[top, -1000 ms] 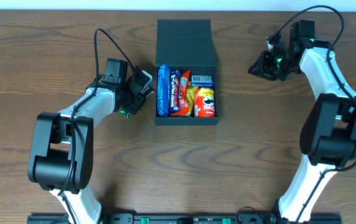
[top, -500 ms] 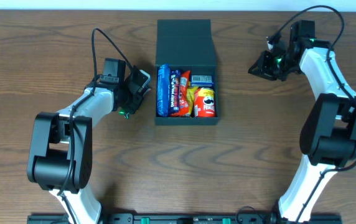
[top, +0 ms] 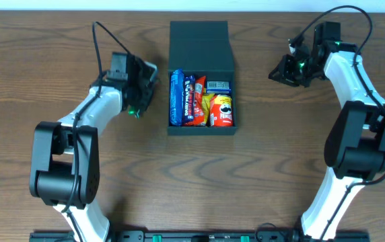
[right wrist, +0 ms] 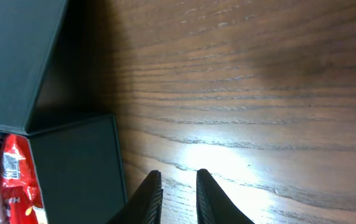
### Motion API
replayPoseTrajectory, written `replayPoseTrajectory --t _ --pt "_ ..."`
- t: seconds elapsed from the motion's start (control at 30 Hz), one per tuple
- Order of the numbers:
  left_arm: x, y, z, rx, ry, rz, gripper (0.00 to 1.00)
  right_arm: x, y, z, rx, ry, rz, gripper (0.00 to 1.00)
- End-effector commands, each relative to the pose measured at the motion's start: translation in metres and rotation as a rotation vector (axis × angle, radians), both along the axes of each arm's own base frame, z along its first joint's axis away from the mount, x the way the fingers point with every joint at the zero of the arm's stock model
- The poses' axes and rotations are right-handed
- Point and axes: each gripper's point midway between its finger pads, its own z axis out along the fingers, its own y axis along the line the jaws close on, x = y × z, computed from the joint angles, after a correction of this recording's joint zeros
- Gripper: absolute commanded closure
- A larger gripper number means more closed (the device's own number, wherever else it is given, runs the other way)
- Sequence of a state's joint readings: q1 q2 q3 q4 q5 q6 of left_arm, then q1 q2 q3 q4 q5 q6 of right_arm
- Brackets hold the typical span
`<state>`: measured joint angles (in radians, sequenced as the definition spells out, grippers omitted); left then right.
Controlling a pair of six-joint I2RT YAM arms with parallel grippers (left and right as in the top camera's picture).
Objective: Pack container
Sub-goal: 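Lift the green gum pack with the left gripper toward the box, then lower the gum pack into the box with the left gripper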
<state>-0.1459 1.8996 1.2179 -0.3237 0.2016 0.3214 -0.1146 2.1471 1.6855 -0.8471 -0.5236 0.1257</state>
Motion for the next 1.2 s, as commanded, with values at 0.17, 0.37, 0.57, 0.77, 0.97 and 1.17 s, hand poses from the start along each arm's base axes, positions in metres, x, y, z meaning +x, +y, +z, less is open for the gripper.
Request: replayPoseTrajectory --t 0.17,0.37,0.57,0.77,0.97,1.17 --pt "0.037 -0.055 0.121 -0.148 -0.189 0.108 0.79 0.008 -0.003 0.016 0.001 -0.059 -0.005 0.78" --pt "0.018 -0.121 0.135 -0.300 -0.127 0.177 0.79 0.014 -0.009 0.017 0.002 -0.077 -0.030 0.78" --pt "-0.013 -0.159 0.125 -0.294 -0.060 0.238 0.84 0.017 -0.021 0.018 -0.003 -0.090 -0.054 0.76" --pt "-0.041 -0.184 0.115 -0.234 -0.036 0.226 0.80 0.024 -0.025 0.021 -0.008 -0.126 -0.060 0.75" --pt "-0.051 -0.185 0.096 -0.219 0.023 0.346 0.82 0.025 -0.025 0.022 -0.009 -0.131 -0.059 0.75" --pt "-0.050 -0.183 0.080 -0.186 0.042 0.354 0.83 0.025 -0.025 0.022 -0.010 -0.132 -0.057 0.74"
